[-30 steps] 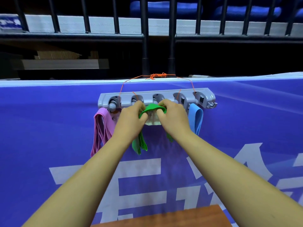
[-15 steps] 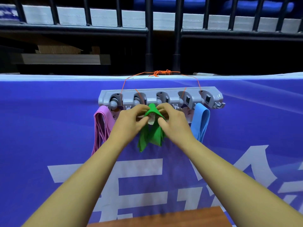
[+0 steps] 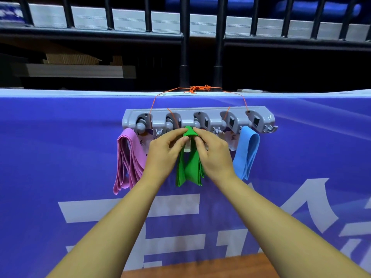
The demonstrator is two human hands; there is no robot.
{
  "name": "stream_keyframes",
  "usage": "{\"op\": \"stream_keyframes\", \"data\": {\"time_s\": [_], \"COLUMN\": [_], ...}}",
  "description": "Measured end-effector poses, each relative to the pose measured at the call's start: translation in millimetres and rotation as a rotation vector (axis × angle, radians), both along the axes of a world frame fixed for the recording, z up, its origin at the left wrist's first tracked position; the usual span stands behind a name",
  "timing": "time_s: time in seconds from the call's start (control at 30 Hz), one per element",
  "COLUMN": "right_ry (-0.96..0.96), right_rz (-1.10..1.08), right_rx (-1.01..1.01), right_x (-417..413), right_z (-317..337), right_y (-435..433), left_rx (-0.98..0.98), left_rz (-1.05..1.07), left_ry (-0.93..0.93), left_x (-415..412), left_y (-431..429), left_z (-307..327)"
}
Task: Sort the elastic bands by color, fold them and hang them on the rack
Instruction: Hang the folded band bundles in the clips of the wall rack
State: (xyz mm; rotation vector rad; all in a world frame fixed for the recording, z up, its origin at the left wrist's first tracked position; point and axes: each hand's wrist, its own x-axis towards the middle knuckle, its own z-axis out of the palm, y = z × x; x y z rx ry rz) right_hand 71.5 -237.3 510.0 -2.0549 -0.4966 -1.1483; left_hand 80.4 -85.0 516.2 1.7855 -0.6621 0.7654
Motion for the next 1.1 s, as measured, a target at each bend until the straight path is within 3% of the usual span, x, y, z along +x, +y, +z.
{"op": "stream_keyframes", "data": {"time_s": [0.27, 0.47, 0.6, 0.7, 0.93, 1.1], "right_ry": [0.09, 0.341, 0.475, 0.61, 0.981, 1.272], "right_rz": [0.028, -0.015, -0.045, -0.086, -0.118, -0.071], "right_rx": [0.027, 0.065, 0.096, 0.048, -0.068, -0.168], "right_x": [-6, -34, -59, -78, -146, -210], "right_z": [-11, -42, -99, -160, -310, -399], "right_y": [0, -9, -20, -33, -55, -50], "left_rx": [0.107, 0.079, 0.115, 0.181, 0.498, 0.667], "left_rz": [0.014, 0.052, 0.142, 0.156, 0.084, -0.1], "left_ry": [0.0, 0.124, 0.226, 0.416, 0.853, 1.092], "left_x": [-6, -23, -38, -55, -113, -172], "left_y": [6, 17, 31, 33, 41, 52], "left_z": [-8, -46, -106, -158, -312, -408]}}
